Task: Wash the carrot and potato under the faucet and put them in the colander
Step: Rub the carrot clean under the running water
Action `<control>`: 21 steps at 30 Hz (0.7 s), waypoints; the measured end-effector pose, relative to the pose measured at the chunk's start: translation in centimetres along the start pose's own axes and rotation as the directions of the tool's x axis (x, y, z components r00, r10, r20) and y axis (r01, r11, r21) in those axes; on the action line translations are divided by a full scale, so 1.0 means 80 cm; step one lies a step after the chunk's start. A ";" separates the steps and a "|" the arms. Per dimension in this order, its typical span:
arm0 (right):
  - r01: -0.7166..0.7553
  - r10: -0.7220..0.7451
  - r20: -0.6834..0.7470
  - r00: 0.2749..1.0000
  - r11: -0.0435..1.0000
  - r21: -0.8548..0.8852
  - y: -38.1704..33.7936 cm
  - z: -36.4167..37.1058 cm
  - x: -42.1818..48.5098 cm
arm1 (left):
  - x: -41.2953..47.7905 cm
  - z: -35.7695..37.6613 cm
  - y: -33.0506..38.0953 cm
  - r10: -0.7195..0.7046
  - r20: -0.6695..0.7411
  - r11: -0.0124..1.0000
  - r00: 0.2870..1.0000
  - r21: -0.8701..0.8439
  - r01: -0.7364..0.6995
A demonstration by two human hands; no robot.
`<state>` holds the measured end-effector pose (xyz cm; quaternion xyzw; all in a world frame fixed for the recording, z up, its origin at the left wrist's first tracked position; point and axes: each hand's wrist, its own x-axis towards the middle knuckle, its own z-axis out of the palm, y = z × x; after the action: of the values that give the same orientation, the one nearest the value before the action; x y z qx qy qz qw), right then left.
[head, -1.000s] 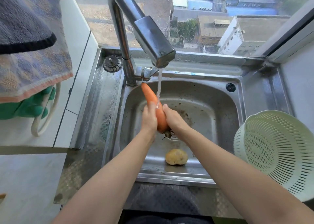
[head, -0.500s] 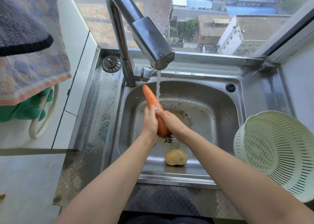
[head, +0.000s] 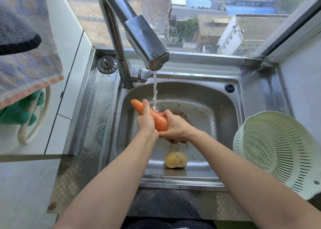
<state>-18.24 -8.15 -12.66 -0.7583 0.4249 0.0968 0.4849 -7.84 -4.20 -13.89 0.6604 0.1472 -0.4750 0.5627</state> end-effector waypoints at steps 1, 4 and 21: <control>-0.031 0.021 0.091 0.996 0.993 0.114 0.001 -0.005 -0.003 | 0.002 -0.002 0.001 -0.036 0.042 0.998 0.998 -0.044 0.037; -0.155 -0.011 0.311 0.950 0.850 0.503 0.012 -0.010 -0.009 | 0.002 -0.005 0.007 -0.061 0.160 0.991 0.985 -0.109 0.080; -0.095 0.117 -0.013 0.993 0.864 0.495 -0.010 0.019 -0.010 | -0.008 -0.021 -0.012 0.111 0.279 0.965 0.954 0.201 -0.171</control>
<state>-17.74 -6.36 -12.47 -0.5868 0.4868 -0.0045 0.6471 -8.08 -2.21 -14.09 0.6586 -0.0313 -0.5309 0.5323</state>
